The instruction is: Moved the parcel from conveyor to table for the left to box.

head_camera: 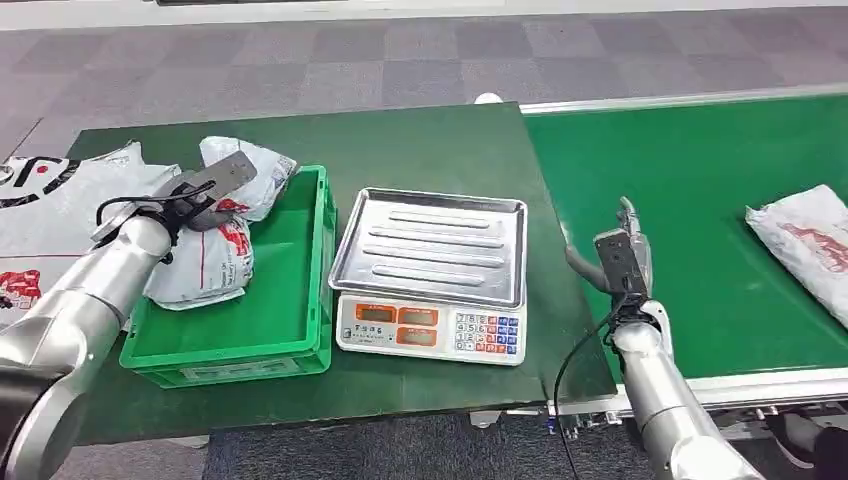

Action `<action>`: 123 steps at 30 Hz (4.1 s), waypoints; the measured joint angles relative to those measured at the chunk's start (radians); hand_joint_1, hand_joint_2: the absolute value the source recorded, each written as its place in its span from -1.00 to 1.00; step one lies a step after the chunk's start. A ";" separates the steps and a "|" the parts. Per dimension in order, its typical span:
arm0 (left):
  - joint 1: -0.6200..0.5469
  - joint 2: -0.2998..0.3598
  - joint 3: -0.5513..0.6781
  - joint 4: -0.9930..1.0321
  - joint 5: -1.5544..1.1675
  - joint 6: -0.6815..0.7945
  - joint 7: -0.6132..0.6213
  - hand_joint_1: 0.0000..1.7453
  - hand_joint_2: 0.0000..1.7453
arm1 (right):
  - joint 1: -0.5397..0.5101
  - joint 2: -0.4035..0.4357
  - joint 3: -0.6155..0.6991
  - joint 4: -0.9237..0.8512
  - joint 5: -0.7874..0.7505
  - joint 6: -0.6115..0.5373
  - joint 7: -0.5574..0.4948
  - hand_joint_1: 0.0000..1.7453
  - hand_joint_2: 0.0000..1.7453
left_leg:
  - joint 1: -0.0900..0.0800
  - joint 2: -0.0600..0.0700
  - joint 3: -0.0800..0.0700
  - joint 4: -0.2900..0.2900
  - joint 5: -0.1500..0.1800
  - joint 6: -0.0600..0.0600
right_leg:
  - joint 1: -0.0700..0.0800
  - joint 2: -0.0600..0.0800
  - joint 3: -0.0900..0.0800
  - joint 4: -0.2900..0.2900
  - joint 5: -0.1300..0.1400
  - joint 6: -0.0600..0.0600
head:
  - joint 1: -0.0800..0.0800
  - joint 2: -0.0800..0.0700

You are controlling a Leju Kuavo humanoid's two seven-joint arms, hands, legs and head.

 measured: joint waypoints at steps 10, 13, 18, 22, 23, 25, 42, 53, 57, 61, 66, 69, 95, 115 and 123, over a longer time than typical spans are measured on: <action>0.025 -0.030 0.008 -0.014 0.079 -0.132 -0.197 -1.00 -1.00 | 0.051 0.003 -0.029 -0.087 0.050 0.014 0.023 -1.00 1.00 | -0.001 -0.001 0.000 0.000 0.000 0.000 | 0.000 0.000 0.000 0.000 0.000 0.000 | 0.000 0.000; 0.034 -0.049 0.010 -0.034 0.078 -0.120 -0.239 -1.00 -1.00 | 0.055 0.005 -0.032 -0.097 0.074 0.018 0.031 -1.00 1.00 | -0.001 -0.001 0.000 0.000 0.000 0.000 | -0.001 0.000 0.000 0.000 0.000 0.000 | 0.000 0.000; 0.044 -0.087 0.006 -0.079 -0.035 0.025 -0.192 -1.00 1.00 | 0.055 0.013 -0.037 -0.100 0.105 0.025 0.032 -1.00 1.00 | -0.001 -0.001 0.000 0.000 0.000 0.000 | -0.001 0.000 0.000 0.000 0.000 0.000 | 0.000 0.000; 0.053 -0.113 0.007 -0.122 -0.084 0.163 -0.164 -1.00 1.00 | 0.055 0.022 -0.037 -0.101 0.116 0.021 0.034 -1.00 1.00 | -0.001 -0.001 0.000 0.000 0.000 0.000 | -0.001 0.000 0.000 0.000 0.000 0.000 | 0.000 0.000; 0.058 -0.118 0.007 -0.134 -0.094 0.202 -0.163 -1.00 1.00 | 0.055 0.024 -0.037 -0.101 0.117 0.019 0.035 -1.00 1.00 | -0.001 -0.001 0.000 0.000 0.000 0.000 | -0.001 0.000 0.000 0.000 0.000 0.000 | 0.000 0.000; 0.070 -0.131 0.007 -0.157 -0.119 0.299 -0.162 -1.00 1.00 | 0.055 0.028 -0.037 -0.101 0.118 0.016 0.041 -1.00 1.00 | -0.001 -0.001 0.000 0.000 0.000 0.000 | -0.001 0.000 0.000 0.000 0.000 0.000 | 0.000 0.000; 0.247 -0.347 0.174 -0.251 0.514 -0.045 -0.548 -1.00 1.00 | -0.049 0.082 -0.001 -0.021 0.055 0.019 0.005 -1.00 1.00 | -0.002 -0.003 -0.001 0.000 0.000 0.002 | -0.003 -0.004 0.001 0.000 -0.001 0.001 | 0.000 0.000; 0.252 -0.456 0.201 -0.190 0.623 0.068 -0.544 -1.00 1.00 | -0.095 0.122 0.038 0.056 0.012 0.010 -0.020 -1.00 1.00 | -0.002 -0.004 -0.002 0.000 0.000 0.002 | -0.003 -0.005 0.001 0.000 -0.001 0.001 | 0.000 0.000; 0.254 -0.493 0.165 -0.151 0.789 0.149 -0.558 -1.00 1.00 | -0.122 0.143 0.063 0.109 -0.059 0.006 -0.085 -1.00 1.00 | -0.002 -0.004 -0.002 0.000 0.000 0.002 | -0.003 -0.005 0.001 0.000 -0.001 0.001 | 0.000 0.000; 0.272 -0.496 0.135 -0.125 0.778 0.206 -0.627 -1.00 1.00 | -0.124 0.151 0.076 0.130 -0.091 -0.021 -0.108 -1.00 1.00 | -0.002 -0.004 -0.002 0.000 0.000 0.002 | -0.002 -0.005 0.001 0.000 -0.001 0.001 | 0.000 0.000; 0.291 -0.500 0.078 -0.108 0.730 0.206 -0.644 -1.00 1.00 | -0.101 0.156 0.085 0.128 -0.071 -0.048 -0.102 -1.00 1.00 | -0.002 -0.004 -0.002 0.000 -0.001 0.002 | -0.002 -0.005 0.000 0.000 -0.001 0.001 | 0.000 0.000; 0.303 -0.500 0.046 -0.101 0.715 0.205 -0.646 -1.00 1.00 | -0.078 0.159 0.089 0.101 -0.054 -0.050 -0.097 -1.00 1.00 | -0.002 -0.004 -0.002 0.000 -0.001 0.002 | -0.003 -0.005 0.000 0.000 -0.001 0.002 | 0.000 0.000; 0.309 -0.499 0.024 -0.072 0.711 0.196 -0.665 -1.00 1.00 | -0.039 0.159 0.105 0.059 -0.102 0.020 -0.132 -1.00 1.00 | -0.002 -0.004 -0.002 0.000 -0.001 0.002 | -0.003 -0.005 0.001 0.000 -0.001 0.002 | 0.000 0.000; 0.325 -0.495 0.024 -0.072 0.689 0.217 -0.679 -1.00 1.00 | -0.056 0.159 0.138 0.079 -0.156 0.002 -0.156 -1.00 1.00 | -0.002 -0.004 -0.002 0.000 -0.001 0.002 | -0.003 -0.005 0.000 0.000 -0.001 0.002 | 0.000 0.000; 0.326 -0.496 0.024 -0.072 0.679 0.221 -0.672 -1.00 1.00 | -0.036 0.159 0.138 0.054 -0.153 -0.018 -0.162 -1.00 1.00 | -0.002 -0.004 -0.002 0.000 -0.001 0.002 | -0.003 -0.005 0.000 0.000 -0.001 0.002 | 0.000 0.000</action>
